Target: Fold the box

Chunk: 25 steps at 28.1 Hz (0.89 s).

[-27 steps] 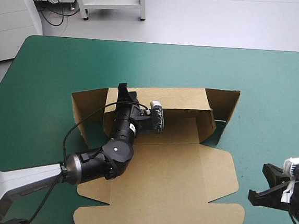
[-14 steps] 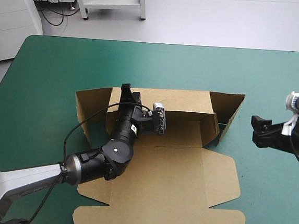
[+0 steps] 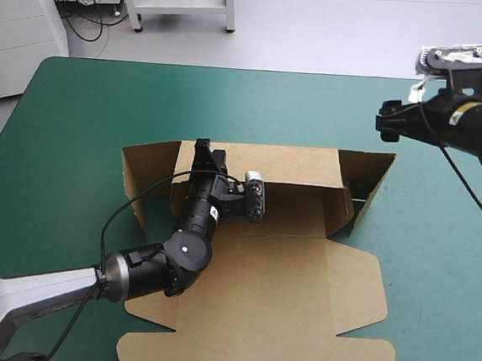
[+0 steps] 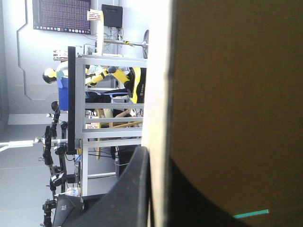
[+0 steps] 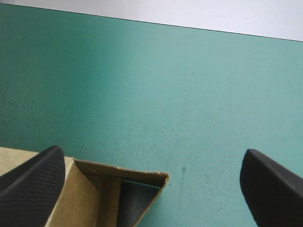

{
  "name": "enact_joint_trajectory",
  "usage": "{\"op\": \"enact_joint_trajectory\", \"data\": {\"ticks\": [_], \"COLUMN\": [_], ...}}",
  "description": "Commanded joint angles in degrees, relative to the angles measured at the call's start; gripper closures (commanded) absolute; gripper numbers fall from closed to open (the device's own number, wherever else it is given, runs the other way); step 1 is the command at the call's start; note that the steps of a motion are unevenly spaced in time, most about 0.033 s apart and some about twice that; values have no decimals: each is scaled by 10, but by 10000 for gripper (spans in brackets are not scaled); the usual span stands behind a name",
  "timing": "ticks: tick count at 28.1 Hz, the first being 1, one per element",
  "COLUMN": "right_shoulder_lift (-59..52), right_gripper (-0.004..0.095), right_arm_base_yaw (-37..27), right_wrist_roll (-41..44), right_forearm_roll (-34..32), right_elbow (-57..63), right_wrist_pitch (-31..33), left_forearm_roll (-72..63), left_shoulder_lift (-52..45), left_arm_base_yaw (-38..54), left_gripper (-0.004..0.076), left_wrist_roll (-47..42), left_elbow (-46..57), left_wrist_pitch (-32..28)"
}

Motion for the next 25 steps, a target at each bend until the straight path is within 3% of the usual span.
{"op": "enact_joint_trajectory", "data": {"ticks": [1, 7, 25], "right_shoulder_lift": [50, 143, 198], "right_gripper": [-16, -15, 7], "right_arm_base_yaw": [-25, -95, -96], "right_wrist_roll": [-27, -61, -76], "right_forearm_roll": [43, 127, 135], "right_elbow": [-68, -128, -126], "right_wrist_pitch": [-8, 67, 88], "left_forearm_roll": [38, 57, 28], "left_shoulder_lift": [-36, -52, -40], "left_arm_base_yaw": [-4, -4, 13], "left_gripper": [755, 747, 738], "left_wrist_roll": [-37, -39, -30], "left_elbow": [-10, -10, -10], "left_wrist_pitch": [11, 1, -8]}}
